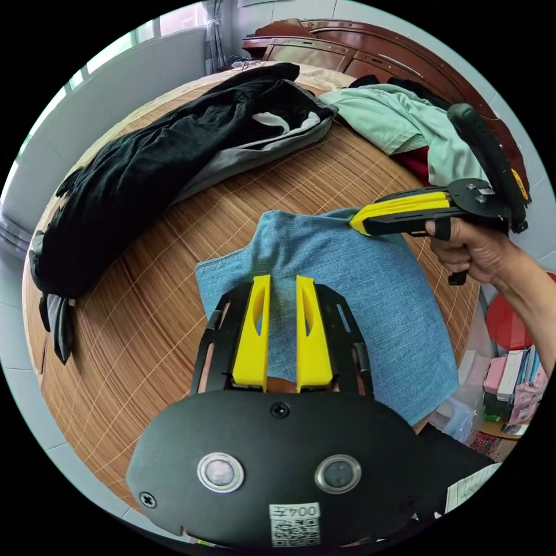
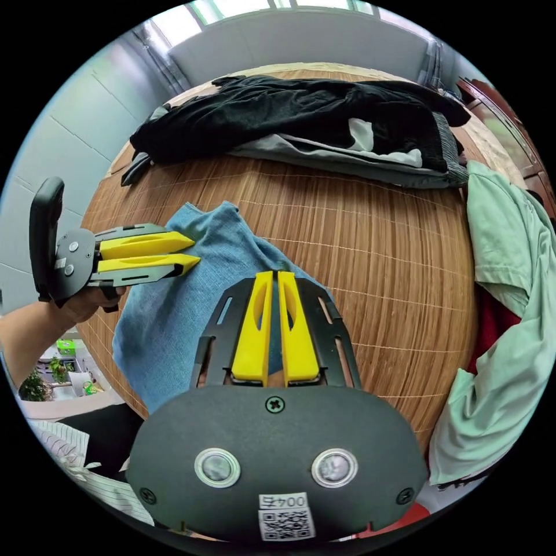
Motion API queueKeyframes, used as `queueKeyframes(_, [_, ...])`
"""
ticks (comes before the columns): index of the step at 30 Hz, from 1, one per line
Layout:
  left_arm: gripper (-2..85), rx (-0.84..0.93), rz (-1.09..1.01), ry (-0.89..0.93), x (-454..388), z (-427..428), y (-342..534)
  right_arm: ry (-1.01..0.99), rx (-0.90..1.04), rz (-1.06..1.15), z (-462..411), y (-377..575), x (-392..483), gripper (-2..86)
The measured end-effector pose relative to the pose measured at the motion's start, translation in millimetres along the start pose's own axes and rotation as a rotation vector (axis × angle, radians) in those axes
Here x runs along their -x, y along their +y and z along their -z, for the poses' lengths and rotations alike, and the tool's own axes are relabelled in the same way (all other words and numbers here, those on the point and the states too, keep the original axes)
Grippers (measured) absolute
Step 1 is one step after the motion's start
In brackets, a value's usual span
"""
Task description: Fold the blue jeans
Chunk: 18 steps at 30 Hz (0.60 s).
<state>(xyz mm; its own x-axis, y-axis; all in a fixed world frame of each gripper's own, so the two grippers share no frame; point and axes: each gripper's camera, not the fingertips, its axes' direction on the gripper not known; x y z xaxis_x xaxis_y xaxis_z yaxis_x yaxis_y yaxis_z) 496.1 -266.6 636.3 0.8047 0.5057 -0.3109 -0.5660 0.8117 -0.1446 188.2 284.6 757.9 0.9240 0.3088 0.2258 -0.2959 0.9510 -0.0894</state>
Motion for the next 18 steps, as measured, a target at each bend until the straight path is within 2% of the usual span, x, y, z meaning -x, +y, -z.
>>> queueKeyframes(4, [7.0,-0.004,-0.02,-0.018,-8.2,10.0,0.3,0.049,-0.052,0.105,16.3,5.2,23.9,5.1])
queueKeyframes(7, [7.0,-0.003,-0.006,-0.007,-7.5,16.9,-0.3,0.082,0.032,0.111,-6.8,-2.5,18.2,5.2])
queueKeyframes(10, [7.0,-0.025,-0.009,-0.013,-8.8,36.6,-2.6,-0.056,-0.012,0.045,7.8,1.4,-4.4,5.1])
queueKeyframes(14, [6.5,-0.096,-0.045,-0.028,-13.3,60.0,-19.1,-0.029,-0.006,0.072,24.0,23.4,-22.1,5.9])
queueKeyframes(18, [6.4,-0.053,-0.052,-0.025,-14.7,44.1,-45.0,-0.094,0.03,0.068,19.0,30.9,-36.6,5.5])
